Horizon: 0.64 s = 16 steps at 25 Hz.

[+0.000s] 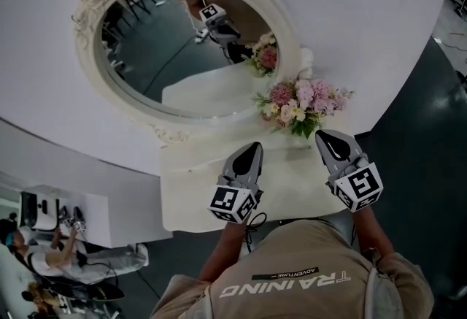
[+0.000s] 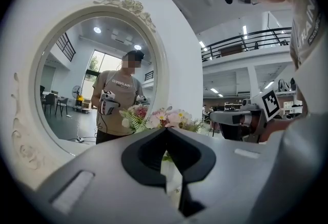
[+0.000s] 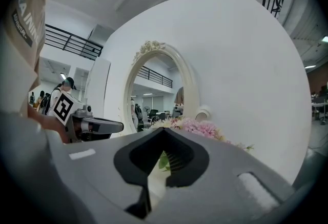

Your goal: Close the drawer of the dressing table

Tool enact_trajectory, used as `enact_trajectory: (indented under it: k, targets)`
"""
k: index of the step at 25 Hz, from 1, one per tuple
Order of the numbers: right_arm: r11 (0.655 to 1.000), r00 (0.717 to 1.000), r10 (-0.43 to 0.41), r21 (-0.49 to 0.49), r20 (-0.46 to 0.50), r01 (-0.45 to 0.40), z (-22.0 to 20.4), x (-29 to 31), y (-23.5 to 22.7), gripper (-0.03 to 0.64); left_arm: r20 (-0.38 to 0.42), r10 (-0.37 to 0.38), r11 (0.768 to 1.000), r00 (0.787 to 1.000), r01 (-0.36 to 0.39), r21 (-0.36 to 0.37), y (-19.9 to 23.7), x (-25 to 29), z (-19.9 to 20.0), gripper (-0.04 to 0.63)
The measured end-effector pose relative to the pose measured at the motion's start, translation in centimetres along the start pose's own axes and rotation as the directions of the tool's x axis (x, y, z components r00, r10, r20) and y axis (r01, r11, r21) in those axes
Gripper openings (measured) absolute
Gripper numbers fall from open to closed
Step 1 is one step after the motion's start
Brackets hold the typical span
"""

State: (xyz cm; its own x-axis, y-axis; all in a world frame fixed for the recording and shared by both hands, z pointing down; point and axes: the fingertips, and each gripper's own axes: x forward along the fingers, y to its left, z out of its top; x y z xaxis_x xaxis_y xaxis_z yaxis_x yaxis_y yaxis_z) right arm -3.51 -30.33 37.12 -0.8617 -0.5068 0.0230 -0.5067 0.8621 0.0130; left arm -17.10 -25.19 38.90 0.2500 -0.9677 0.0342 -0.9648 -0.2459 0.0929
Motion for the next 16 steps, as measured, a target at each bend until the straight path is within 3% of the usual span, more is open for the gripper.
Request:
enact_trajectory:
  k: [5, 16]
  targets:
    - [0.999, 1.0, 0.006, 0.047, -0.003, -0.005, -1.1, -0.3, 0.0, 0.002, -0.016, -0.002, 1.0, 1.0, 0.002, -0.014, -0.2, -0.3, -0.7, 0.018]
    - [1.0, 1.0, 0.0, 0.006, -0.019, 0.0, -1.3, -0.8, -0.3, 0.002, -0.008, 0.0, 1.0, 1.0, 0.0, -0.016, -0.7, 0.1, -0.6, 0.018]
